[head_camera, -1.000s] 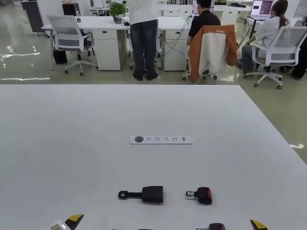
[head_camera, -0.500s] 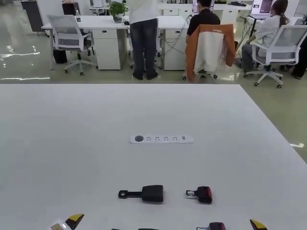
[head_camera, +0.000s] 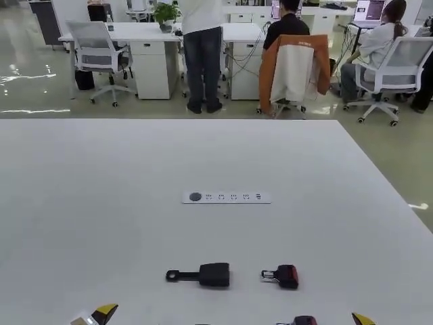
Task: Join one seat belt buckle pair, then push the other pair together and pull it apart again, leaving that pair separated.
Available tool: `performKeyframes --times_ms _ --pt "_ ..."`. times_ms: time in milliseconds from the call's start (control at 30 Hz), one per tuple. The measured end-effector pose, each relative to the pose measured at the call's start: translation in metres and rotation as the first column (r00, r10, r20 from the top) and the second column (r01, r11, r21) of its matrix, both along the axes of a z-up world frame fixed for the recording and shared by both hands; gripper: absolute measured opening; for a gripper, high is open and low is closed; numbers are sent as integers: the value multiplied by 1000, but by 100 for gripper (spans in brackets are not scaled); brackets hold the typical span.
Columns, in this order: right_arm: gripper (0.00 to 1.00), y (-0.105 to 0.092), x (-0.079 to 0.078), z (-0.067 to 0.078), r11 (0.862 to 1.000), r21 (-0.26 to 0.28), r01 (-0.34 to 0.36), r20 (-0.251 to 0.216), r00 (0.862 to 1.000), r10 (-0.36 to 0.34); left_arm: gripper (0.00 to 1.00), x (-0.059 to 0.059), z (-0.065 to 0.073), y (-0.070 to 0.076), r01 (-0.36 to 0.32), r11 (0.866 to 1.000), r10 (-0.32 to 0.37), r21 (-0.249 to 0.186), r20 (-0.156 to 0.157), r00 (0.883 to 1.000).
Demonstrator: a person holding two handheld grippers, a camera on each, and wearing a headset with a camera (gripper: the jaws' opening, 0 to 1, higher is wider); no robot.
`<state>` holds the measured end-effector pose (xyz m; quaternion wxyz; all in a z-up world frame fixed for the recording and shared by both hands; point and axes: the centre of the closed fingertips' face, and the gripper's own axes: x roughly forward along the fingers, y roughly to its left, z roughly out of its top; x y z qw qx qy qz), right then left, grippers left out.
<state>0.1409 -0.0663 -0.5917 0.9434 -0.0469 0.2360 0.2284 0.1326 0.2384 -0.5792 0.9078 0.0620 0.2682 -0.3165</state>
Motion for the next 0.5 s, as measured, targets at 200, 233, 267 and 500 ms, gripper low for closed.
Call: performKeyframes --times_ms 200,233,267,500 --pt "97 -1 0 -4 1000 -4 -5 -5 1000 5 100 0 -2 -2 8 1000 -8 0 -4 1000" --pt "96 -1 0 -4 1000 -4 -5 -6 1000 5 99 1 -4 -1 9 1000 -9 1 -4 1000" --pt "96 0 0 -5 1000 -4 -8 -8 1000 8 99 1 -6 0 10 1000 -10 0 -6 1000" --pt "96 2 -1 -8 1000 -1 -13 -19 1000 13 99 3 -10 0 19 1000 -19 2 -14 1000"
